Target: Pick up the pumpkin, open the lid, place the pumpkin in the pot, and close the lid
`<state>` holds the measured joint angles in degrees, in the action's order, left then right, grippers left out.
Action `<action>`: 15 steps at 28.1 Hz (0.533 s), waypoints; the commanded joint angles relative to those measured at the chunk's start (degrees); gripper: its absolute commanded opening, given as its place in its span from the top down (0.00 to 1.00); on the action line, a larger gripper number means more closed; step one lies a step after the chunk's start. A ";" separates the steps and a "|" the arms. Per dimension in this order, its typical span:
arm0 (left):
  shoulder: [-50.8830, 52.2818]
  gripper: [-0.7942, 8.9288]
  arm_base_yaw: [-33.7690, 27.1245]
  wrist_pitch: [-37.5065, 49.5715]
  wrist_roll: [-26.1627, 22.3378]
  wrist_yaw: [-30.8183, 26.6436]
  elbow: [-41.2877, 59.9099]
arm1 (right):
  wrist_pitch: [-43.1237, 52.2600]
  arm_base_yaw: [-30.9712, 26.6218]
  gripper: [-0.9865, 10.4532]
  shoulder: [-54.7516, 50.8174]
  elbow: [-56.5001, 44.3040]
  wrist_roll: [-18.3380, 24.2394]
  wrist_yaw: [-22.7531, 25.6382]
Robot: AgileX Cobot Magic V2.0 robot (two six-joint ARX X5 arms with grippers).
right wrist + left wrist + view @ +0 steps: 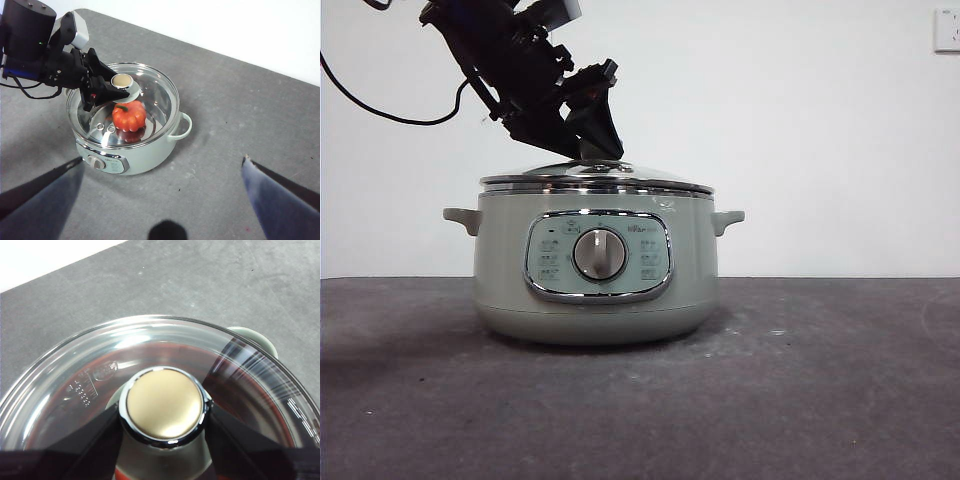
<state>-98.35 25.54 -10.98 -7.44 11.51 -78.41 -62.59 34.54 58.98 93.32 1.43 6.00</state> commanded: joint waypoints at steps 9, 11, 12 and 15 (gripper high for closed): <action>-0.98 0.93 0.39 0.59 -0.13 -0.94 -0.39 | -1.64 0.13 0.42 -0.11 -0.02 -0.50 -0.07; -1.46 0.92 0.39 0.13 -0.13 -0.90 -0.39 | -2.25 0.13 0.42 -0.13 -0.02 -0.50 -0.07; -1.55 0.92 0.39 -0.28 -0.11 -0.83 -0.39 | -2.51 0.13 0.42 -0.13 -0.02 -0.50 -0.07; -1.55 0.78 0.39 -1.81 -0.09 -0.87 -0.39 | -2.71 0.13 0.42 -0.11 -0.02 -0.50 -0.13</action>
<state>-99.00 25.67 -12.03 -6.61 10.66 -78.59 -65.52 34.52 58.98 93.32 1.43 6.00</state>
